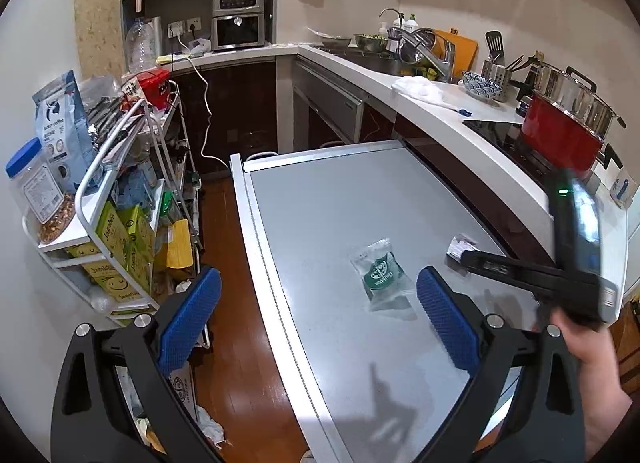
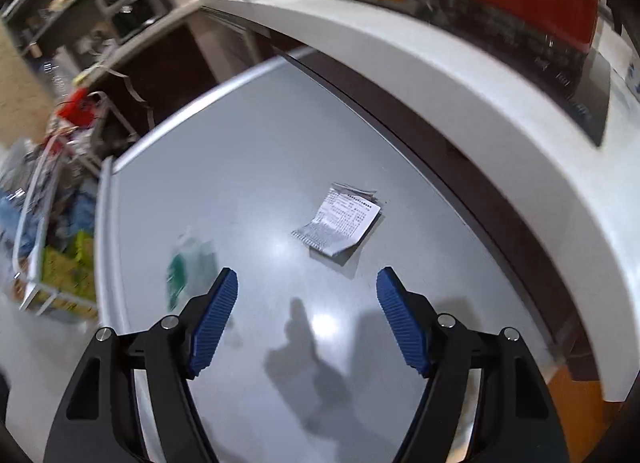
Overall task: Collect trash
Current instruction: 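Move both tools back over the tray toward the clear bag and receipt, then grasp the clear green snack bag with left tool while right tool grasps the receipt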
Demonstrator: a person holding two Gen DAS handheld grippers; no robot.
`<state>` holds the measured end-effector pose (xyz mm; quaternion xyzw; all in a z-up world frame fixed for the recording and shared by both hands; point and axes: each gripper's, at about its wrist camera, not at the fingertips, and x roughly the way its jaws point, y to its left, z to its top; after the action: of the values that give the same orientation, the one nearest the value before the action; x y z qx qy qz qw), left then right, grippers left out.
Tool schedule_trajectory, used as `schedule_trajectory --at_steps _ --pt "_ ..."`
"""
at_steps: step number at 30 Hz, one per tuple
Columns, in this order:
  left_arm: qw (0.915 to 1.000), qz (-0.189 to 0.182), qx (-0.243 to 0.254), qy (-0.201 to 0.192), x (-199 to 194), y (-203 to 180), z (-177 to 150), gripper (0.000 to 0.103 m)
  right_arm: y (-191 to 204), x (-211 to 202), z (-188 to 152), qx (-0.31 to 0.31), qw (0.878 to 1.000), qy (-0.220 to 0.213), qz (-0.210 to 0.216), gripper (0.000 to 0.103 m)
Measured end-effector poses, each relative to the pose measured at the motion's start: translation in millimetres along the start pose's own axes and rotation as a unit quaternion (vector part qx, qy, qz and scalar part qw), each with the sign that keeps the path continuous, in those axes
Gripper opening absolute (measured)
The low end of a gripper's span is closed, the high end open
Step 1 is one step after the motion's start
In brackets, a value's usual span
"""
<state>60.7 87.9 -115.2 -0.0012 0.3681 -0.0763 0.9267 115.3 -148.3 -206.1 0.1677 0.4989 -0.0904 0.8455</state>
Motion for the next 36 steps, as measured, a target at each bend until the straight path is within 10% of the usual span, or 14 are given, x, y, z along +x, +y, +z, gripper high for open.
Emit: schedule_trajectory --at_steps 6,10,16,36 --pt "0.9999 -0.014 0.003 0.009 19 8 5 0.099 -1 36 5 0.049 0.999 0.015 -0.018 0.071" --pt "0.9996 -0.023 0.006 0.015 30 11 7 0.099 3 48 5 0.032 0.999 0.019 -0.022 0.043" --pt "0.9991 -0.035 0.008 0.025 48 10 10 0.099 -3 47 5 0.010 1.000 0.014 -0.026 0.040" --pt "0.9980 -0.053 0.007 0.034 66 4 18 0.099 22 48 28 -0.003 0.997 -0.010 -0.076 0.071"
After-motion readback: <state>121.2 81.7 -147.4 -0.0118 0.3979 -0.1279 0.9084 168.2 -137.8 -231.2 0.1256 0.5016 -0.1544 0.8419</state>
